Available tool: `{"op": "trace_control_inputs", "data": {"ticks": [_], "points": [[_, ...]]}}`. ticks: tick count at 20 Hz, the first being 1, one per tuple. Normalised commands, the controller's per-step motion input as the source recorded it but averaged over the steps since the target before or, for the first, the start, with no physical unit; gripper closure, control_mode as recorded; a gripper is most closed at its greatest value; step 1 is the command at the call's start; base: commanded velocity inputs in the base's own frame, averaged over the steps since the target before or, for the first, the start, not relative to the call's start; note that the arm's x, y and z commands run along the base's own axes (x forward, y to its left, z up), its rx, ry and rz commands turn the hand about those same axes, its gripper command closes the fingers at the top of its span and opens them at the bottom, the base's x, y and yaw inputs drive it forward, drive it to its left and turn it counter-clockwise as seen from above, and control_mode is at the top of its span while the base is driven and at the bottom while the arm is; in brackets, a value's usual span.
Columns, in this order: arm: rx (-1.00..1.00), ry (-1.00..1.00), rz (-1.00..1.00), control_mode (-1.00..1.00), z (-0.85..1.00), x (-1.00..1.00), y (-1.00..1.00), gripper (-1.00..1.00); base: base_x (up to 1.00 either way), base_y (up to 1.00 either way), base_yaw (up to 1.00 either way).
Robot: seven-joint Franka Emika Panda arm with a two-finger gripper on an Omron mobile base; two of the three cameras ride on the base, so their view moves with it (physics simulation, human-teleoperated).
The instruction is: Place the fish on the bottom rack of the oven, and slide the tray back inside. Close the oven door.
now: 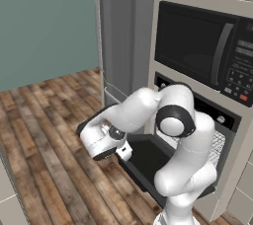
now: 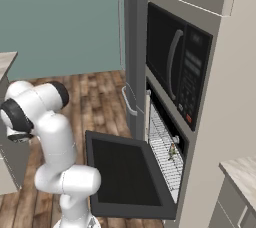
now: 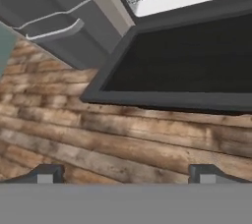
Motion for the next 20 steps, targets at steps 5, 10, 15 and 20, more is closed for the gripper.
{"op": "trace_control_inputs", "data": {"ticks": [5,10,15,20], "points": [[0.0,-0.05,-0.44,-1.0,-0.78,0.0,0.01,-1.0,0.0,0.0,0.0],[0.0,-0.05,-0.4,-1.0,-0.96,0.0,0.25,-1.0,0.0,0.0,0.0],[0.0,-0.04,-0.32,-1.0,-1.0,0.01,0.59,-1.0,0.0,0.0,0.0],[-0.02,-0.01,-0.15,-1.0,-0.98,0.33,0.83,-1.0,0.0,0.0,0.0]]}}
